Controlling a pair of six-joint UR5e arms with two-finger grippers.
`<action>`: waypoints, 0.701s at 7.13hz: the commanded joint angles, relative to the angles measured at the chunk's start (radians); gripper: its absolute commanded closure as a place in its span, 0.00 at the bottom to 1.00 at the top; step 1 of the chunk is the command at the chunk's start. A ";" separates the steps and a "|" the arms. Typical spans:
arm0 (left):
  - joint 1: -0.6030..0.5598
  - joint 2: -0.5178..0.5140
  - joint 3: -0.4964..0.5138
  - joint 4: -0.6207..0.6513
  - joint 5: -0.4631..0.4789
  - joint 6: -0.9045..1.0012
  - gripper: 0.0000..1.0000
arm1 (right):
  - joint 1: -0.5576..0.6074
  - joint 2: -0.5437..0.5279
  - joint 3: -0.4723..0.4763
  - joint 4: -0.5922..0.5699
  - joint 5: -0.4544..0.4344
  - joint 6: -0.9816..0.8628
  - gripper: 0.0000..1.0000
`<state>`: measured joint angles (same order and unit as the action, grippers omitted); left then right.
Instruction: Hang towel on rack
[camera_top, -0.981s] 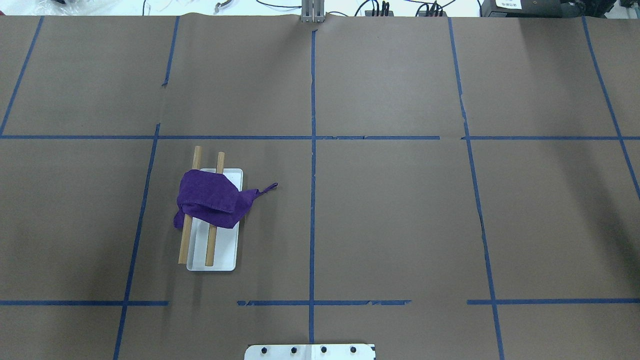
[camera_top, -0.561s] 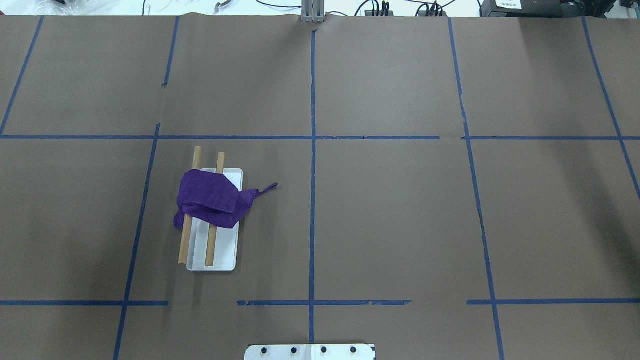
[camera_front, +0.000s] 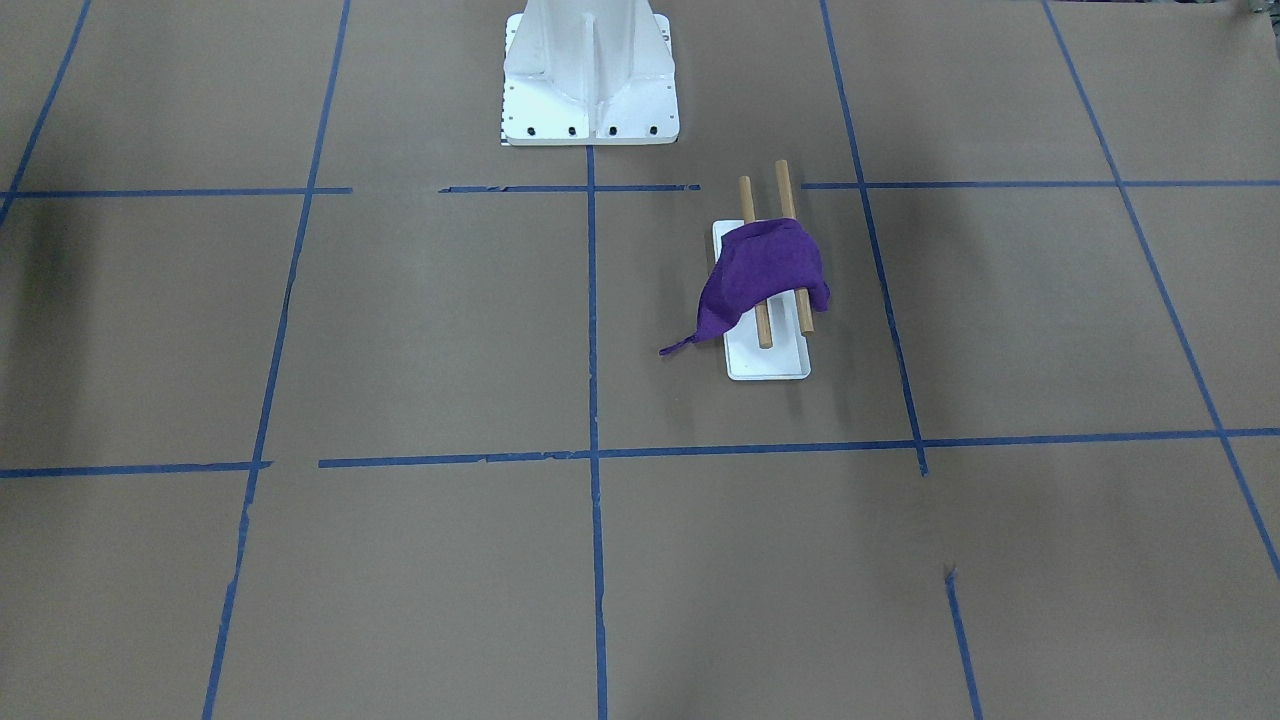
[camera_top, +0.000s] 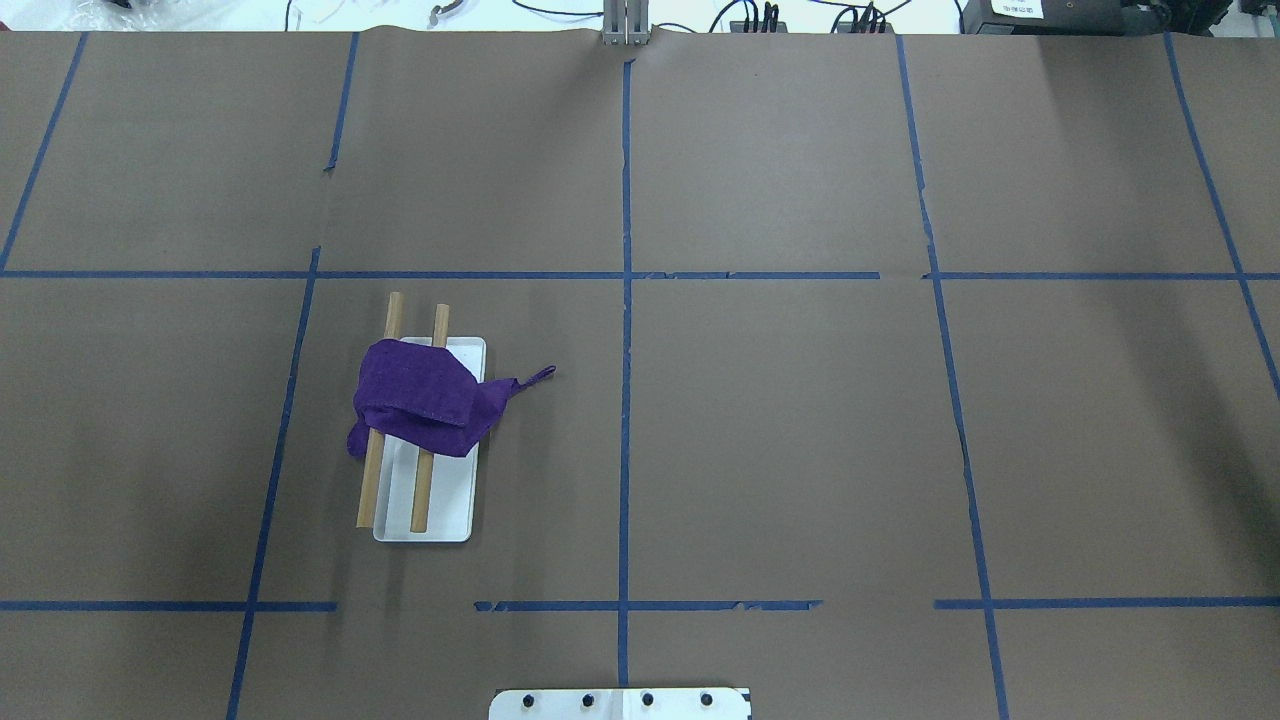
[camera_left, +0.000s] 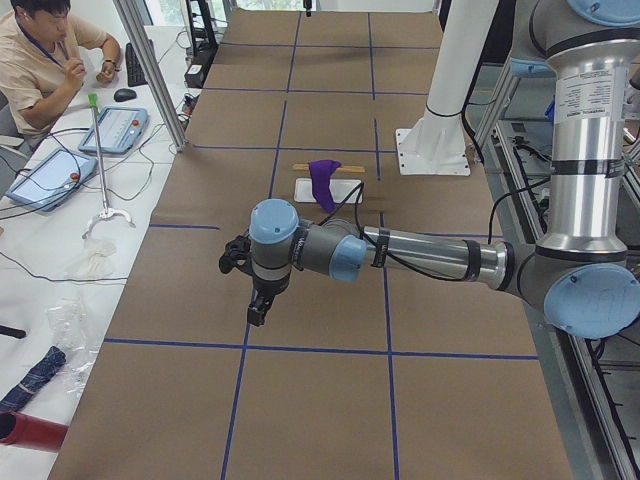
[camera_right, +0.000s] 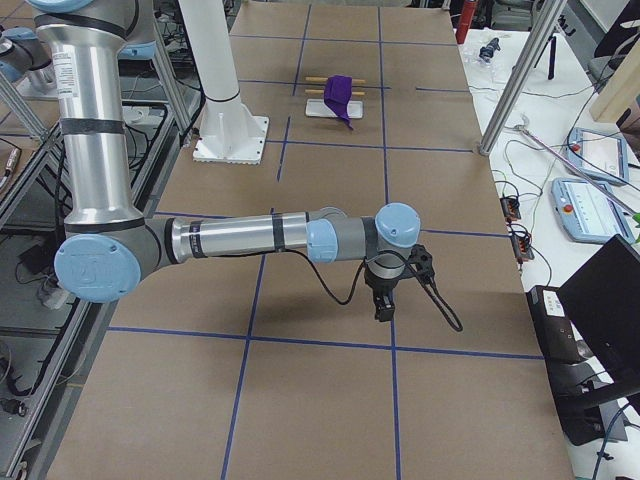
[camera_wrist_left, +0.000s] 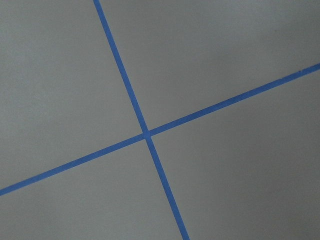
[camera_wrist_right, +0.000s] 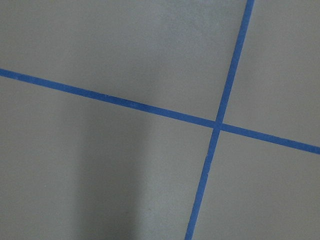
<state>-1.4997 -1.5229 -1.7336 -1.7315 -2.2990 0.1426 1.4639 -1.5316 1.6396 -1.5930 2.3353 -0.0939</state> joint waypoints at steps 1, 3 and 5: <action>0.001 0.007 -0.006 0.006 0.000 0.000 0.00 | 0.001 -0.028 0.011 -0.001 0.004 0.006 0.00; 0.009 -0.002 0.002 0.003 0.001 -0.001 0.00 | 0.001 -0.032 -0.003 0.001 -0.004 -0.001 0.00; 0.012 -0.003 -0.003 0.001 0.001 -0.002 0.00 | 0.000 -0.024 -0.009 -0.001 -0.005 0.010 0.00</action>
<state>-1.4905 -1.5240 -1.7332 -1.7297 -2.2981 0.1413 1.4645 -1.5605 1.6360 -1.5927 2.3316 -0.0882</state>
